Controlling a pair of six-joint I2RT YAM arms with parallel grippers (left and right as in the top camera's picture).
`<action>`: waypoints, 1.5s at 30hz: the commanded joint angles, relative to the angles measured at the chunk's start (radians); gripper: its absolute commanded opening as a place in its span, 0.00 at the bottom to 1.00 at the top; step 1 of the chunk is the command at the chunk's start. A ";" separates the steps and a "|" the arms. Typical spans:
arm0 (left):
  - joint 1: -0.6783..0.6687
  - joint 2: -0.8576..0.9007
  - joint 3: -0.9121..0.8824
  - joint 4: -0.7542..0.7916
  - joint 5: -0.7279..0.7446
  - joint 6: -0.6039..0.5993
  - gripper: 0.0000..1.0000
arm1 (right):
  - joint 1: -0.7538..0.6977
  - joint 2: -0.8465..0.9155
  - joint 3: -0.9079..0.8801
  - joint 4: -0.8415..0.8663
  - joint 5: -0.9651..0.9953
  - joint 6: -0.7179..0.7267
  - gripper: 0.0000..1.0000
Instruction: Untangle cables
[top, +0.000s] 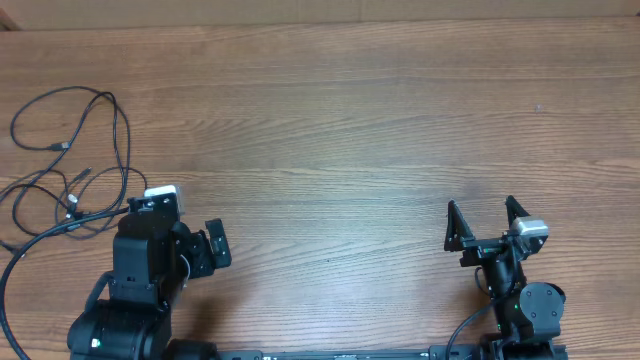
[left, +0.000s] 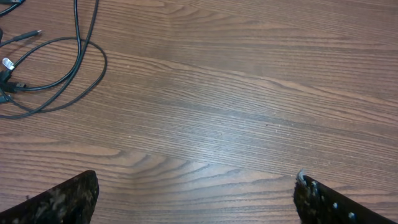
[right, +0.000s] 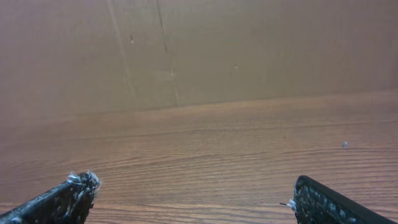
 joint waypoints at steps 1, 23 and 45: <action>0.000 0.001 -0.005 0.001 -0.013 -0.014 1.00 | -0.005 -0.008 -0.010 0.002 0.007 -0.004 1.00; 0.048 -0.296 -0.381 0.454 0.048 -0.014 1.00 | -0.005 -0.008 -0.010 0.003 0.007 -0.004 1.00; 0.138 -0.677 -0.900 1.296 0.238 0.225 1.00 | -0.005 -0.008 -0.010 0.002 0.007 -0.004 1.00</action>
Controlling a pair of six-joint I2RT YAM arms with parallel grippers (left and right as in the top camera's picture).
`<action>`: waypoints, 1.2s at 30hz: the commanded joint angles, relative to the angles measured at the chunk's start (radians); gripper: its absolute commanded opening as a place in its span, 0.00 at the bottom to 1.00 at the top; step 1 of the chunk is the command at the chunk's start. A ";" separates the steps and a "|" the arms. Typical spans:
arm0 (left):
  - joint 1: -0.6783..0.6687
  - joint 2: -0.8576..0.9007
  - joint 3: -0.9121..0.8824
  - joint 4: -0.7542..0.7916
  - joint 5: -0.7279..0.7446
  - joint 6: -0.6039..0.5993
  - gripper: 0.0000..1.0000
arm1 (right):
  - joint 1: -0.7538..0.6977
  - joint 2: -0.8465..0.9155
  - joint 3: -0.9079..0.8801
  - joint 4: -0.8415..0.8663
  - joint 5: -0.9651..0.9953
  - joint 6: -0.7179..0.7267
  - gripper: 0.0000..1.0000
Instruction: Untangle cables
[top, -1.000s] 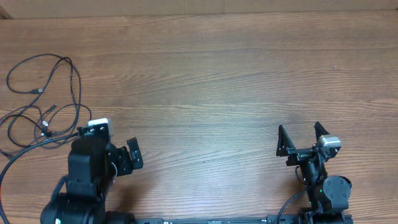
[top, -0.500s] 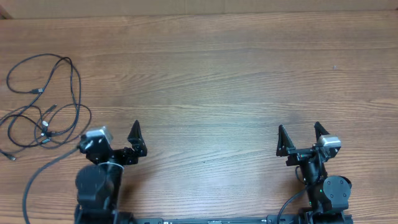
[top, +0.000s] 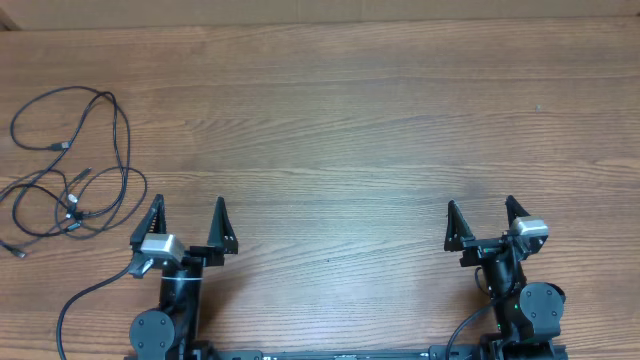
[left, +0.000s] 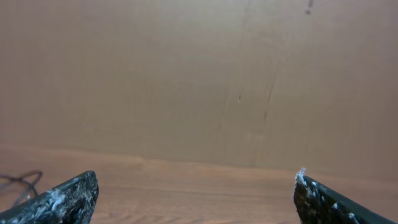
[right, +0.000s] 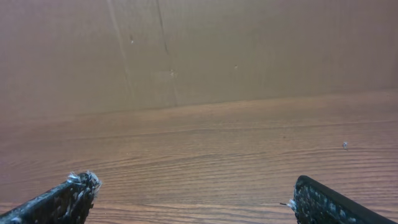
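A loose tangle of thin black cables (top: 75, 160) with small plugs lies on the wooden table at the far left; a sliver of cable (left: 15, 183) shows at the left edge of the left wrist view. My left gripper (top: 187, 222) stands open at the near edge, right of the tangle, holding nothing, its fingertips (left: 68, 199) wide apart. My right gripper (top: 482, 222) stands open at the near right, far from the cables, with empty fingertips (right: 323, 202).
A brown cardboard wall (right: 199, 50) runs along the table's far edge. A black lead (top: 75, 300) runs from the left arm's base across the near left corner. Bare wood (top: 340, 130) fills the middle and right.
My left arm has drawn back from beside the tangle to its near-edge pose, camera now facing the far wall rather than down at the table. The cables and right arm are unchanged.
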 joint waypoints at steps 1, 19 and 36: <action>0.006 -0.031 -0.011 -0.015 0.044 0.146 1.00 | -0.005 -0.008 -0.010 0.003 0.007 -0.004 1.00; 0.006 -0.037 -0.011 -0.319 0.041 0.168 1.00 | -0.005 -0.008 -0.010 0.003 0.006 -0.004 1.00; 0.006 -0.035 -0.011 -0.319 0.038 0.168 1.00 | -0.005 -0.008 -0.010 0.003 0.006 -0.004 1.00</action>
